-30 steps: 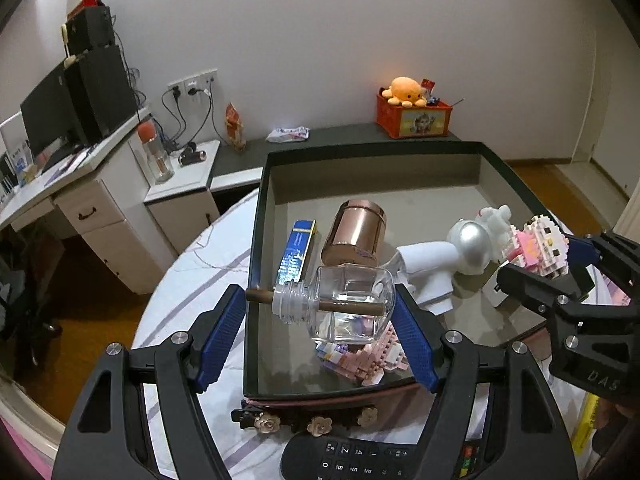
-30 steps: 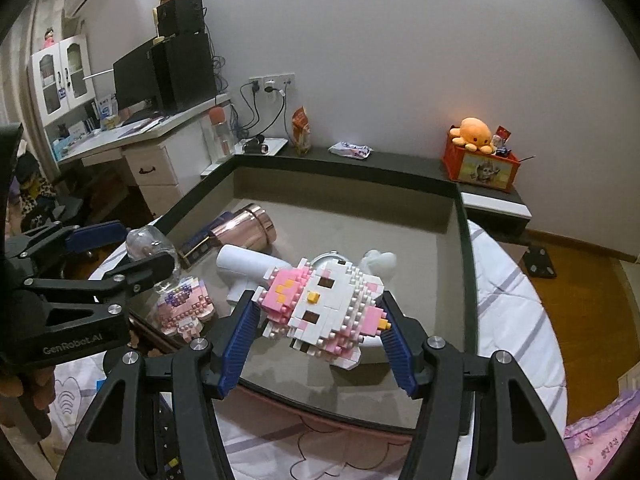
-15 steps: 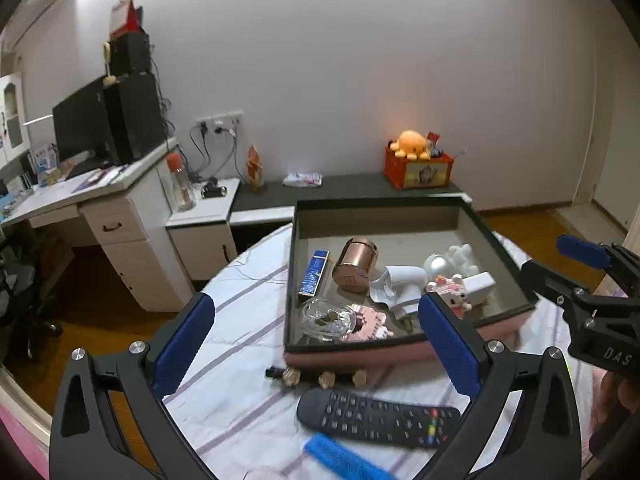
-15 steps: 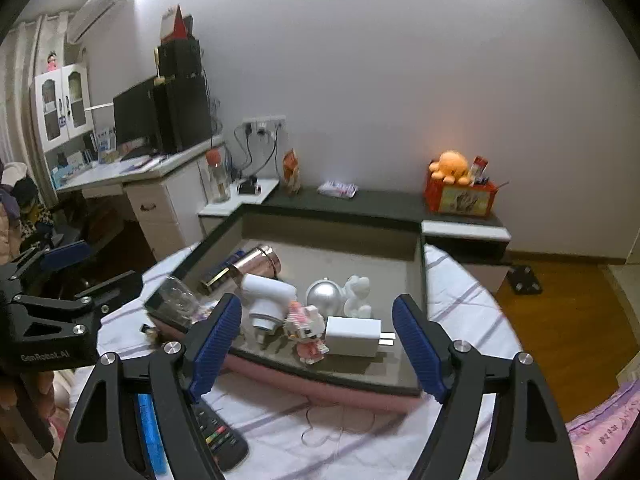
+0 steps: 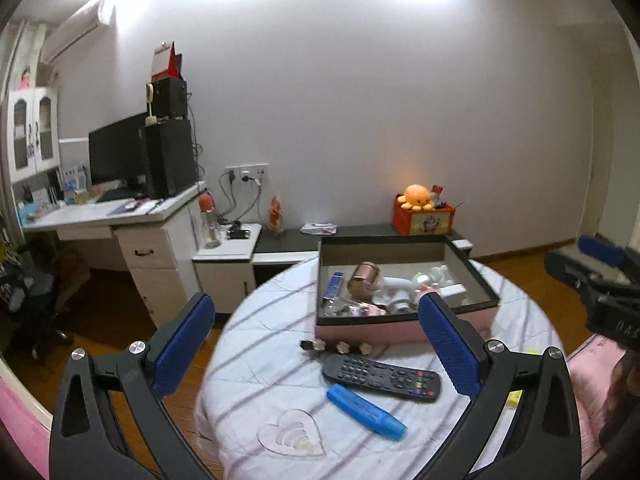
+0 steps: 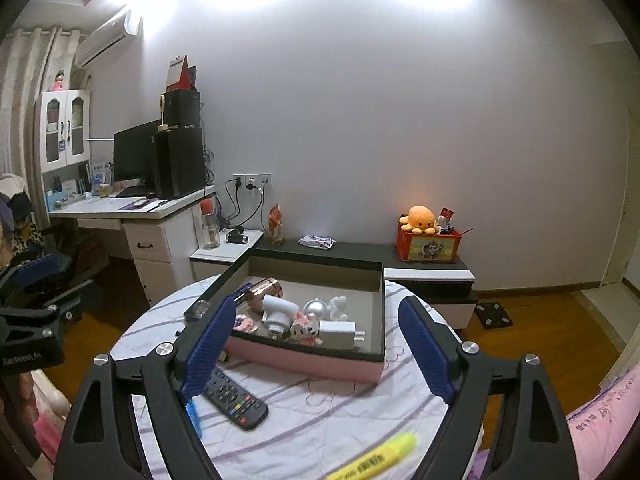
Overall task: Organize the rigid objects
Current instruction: 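Withdraw both tools from the box toward the blue and yellow highlighters, then grasp the blue highlighter with the left gripper while the right gripper grasps the yellow highlighter, then lift both highlighters and carry them over the pink box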
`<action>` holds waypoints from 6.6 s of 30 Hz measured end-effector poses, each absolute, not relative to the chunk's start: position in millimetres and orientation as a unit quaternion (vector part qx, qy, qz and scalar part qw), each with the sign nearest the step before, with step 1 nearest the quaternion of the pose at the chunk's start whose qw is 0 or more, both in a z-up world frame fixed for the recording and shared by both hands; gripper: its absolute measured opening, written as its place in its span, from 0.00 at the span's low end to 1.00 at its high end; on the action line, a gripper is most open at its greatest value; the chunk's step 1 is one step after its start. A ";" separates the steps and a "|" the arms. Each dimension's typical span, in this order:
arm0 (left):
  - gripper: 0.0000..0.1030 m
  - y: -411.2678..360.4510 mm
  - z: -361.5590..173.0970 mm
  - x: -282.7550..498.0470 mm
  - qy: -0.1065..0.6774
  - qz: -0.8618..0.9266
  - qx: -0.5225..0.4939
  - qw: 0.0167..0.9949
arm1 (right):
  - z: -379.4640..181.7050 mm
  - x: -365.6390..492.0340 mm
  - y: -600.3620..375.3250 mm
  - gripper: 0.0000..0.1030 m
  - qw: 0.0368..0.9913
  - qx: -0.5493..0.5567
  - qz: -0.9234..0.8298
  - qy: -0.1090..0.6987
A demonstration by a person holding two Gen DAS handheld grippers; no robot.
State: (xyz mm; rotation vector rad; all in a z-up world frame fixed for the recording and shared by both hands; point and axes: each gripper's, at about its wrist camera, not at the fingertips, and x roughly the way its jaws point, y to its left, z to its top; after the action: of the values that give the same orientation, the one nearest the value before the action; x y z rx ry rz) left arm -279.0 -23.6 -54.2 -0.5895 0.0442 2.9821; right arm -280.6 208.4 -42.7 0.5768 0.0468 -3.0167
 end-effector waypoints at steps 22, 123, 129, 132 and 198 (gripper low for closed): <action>1.00 7.8 -116.2 -272.7 0.044 0.948 -0.290 0.127 | -106.7 -252.0 236.8 0.83 -0.033 0.277 -0.960 -0.008; 0.91 -17.7 -223.9 -371.6 0.027 0.897 -0.439 0.044 | -205.3 -326.1 243.0 0.39 0.033 0.415 -0.909 0.007; 0.41 -21.6 -216.0 -368.0 0.028 0.898 -0.435 0.056 | -208.3 -325.6 240.5 0.39 0.025 0.404 -0.914 0.017; 0.28 -25.4 -213.4 -365.1 0.018 0.897 -0.438 0.065 | -208.5 -323.1 241.6 0.38 0.026 0.397 -0.917 0.013; 0.26 16.6 -47.3 -319.5 0.048 0.975 -0.212 0.034 | -64.0 -331.8 219.8 0.27 0.126 0.224 -0.966 -0.026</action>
State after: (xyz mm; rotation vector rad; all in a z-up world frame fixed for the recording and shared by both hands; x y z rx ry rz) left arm -319.5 16.6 -47.3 -0.6525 0.1468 2.9997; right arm -331.8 219.8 -64.0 0.6538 -0.0750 -2.8137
